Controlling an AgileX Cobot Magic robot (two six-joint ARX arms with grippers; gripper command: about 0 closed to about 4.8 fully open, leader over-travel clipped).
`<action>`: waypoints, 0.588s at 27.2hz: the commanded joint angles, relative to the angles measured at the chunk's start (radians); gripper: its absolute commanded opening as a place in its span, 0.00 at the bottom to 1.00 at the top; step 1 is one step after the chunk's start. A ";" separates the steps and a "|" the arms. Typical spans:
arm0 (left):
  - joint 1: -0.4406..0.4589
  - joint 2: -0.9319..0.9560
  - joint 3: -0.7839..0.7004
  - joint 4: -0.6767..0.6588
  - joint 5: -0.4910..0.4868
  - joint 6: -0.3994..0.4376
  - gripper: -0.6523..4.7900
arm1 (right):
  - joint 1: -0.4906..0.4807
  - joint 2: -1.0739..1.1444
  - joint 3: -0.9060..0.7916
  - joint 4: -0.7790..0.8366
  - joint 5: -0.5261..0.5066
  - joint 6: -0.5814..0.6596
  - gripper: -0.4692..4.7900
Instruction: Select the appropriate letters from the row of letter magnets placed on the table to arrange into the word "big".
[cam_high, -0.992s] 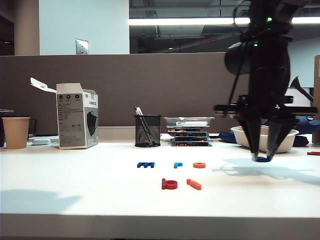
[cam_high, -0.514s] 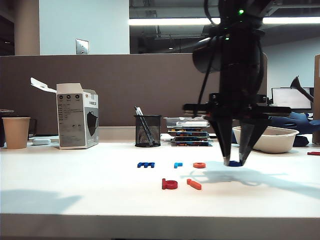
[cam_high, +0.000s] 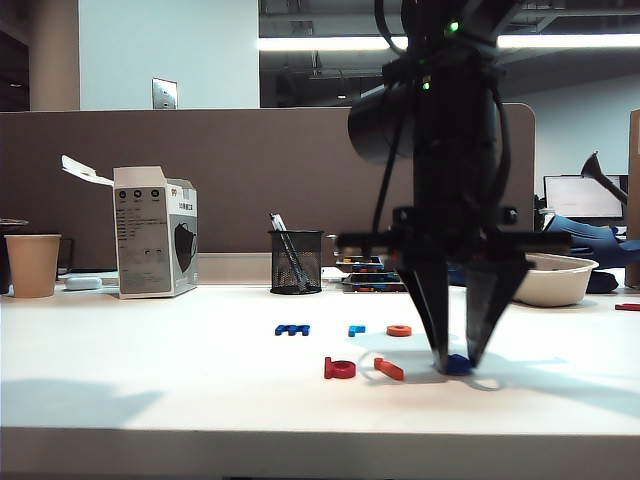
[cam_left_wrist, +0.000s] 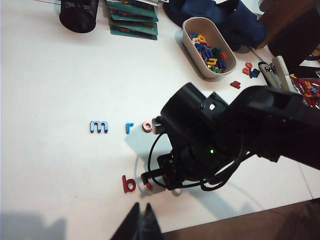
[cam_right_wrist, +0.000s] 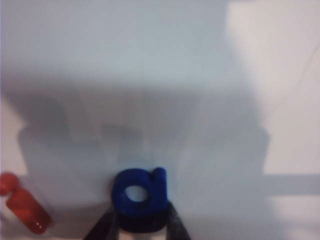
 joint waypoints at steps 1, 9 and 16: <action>-0.001 -0.002 0.002 0.010 -0.007 -0.003 0.11 | 0.015 -0.006 -0.032 0.017 0.002 0.024 0.29; -0.001 -0.002 0.002 0.010 -0.007 -0.003 0.11 | 0.028 -0.010 -0.047 0.029 -0.002 0.030 0.29; -0.001 -0.002 0.002 0.010 -0.008 -0.003 0.11 | 0.027 -0.010 -0.047 -0.014 -0.002 0.029 0.29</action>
